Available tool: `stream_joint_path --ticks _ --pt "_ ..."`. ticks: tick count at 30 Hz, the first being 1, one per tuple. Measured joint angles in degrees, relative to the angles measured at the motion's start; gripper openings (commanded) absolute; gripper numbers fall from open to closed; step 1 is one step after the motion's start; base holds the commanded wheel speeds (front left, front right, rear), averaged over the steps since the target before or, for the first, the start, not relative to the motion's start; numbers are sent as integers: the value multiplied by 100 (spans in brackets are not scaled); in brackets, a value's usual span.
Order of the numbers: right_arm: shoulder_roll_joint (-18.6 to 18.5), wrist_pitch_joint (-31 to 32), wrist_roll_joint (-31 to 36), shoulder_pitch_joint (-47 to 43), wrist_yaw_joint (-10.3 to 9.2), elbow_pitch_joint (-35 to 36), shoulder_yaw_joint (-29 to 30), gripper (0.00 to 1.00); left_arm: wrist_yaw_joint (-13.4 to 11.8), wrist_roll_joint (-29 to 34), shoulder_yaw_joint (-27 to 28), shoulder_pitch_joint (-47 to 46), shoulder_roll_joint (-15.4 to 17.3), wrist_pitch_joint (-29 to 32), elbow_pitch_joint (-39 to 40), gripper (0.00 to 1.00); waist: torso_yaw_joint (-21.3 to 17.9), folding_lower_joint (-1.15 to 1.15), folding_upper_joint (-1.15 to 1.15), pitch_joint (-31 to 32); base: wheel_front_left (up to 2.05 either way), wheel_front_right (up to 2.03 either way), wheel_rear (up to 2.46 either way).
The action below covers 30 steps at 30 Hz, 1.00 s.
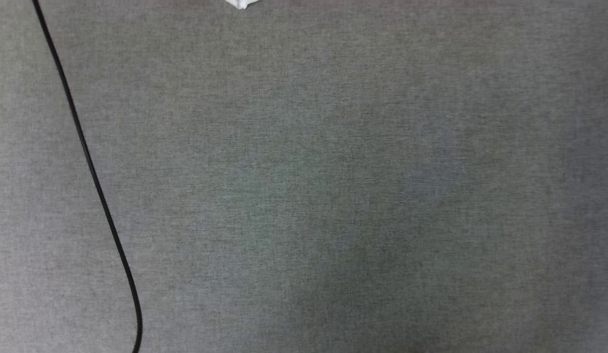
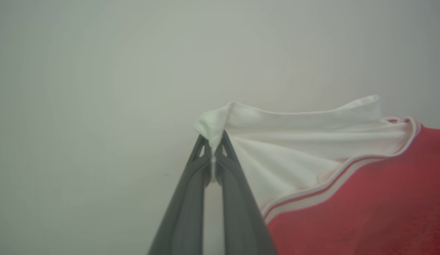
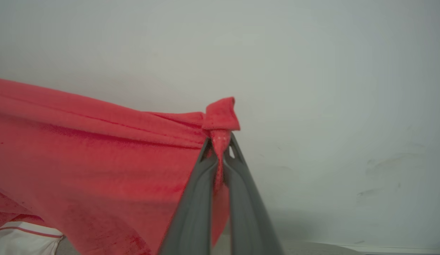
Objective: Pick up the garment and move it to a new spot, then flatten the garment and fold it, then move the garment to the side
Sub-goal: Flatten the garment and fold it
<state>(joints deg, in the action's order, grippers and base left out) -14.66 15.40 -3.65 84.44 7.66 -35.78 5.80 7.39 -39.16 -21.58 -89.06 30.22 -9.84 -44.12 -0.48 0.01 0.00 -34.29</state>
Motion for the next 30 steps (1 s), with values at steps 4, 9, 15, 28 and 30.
stream_joint_path --ticks 4,9,15,28,30 --pt "62 -130 -102 -44 0 -406 -103 0 16 -279 -43 260 -81 -43 -276 0 92 0 0 -99 0 0 0" --pt "15 -204 -218 -417 -3 -672 -281 0 18 -715 -245 762 -211 -101 -354 0 215 0 0 -55 0 0 0" --pt "-180 -409 -361 -1671 -3 -600 -694 0 19 -1173 -567 1973 -240 -260 -223 0 309 -1 0 346 0 0 0" --pt "-285 -570 -1094 -5080 24 530 -678 0 -88 -1404 -560 5180 -187 -498 458 0 391 -2 0 1749 0 0 0" --pt "-287 -495 -1174 -5595 25 786 -600 0 -186 -1415 -527 5659 -181 -498 655 0 407 -3 0 1979 0 0 0"
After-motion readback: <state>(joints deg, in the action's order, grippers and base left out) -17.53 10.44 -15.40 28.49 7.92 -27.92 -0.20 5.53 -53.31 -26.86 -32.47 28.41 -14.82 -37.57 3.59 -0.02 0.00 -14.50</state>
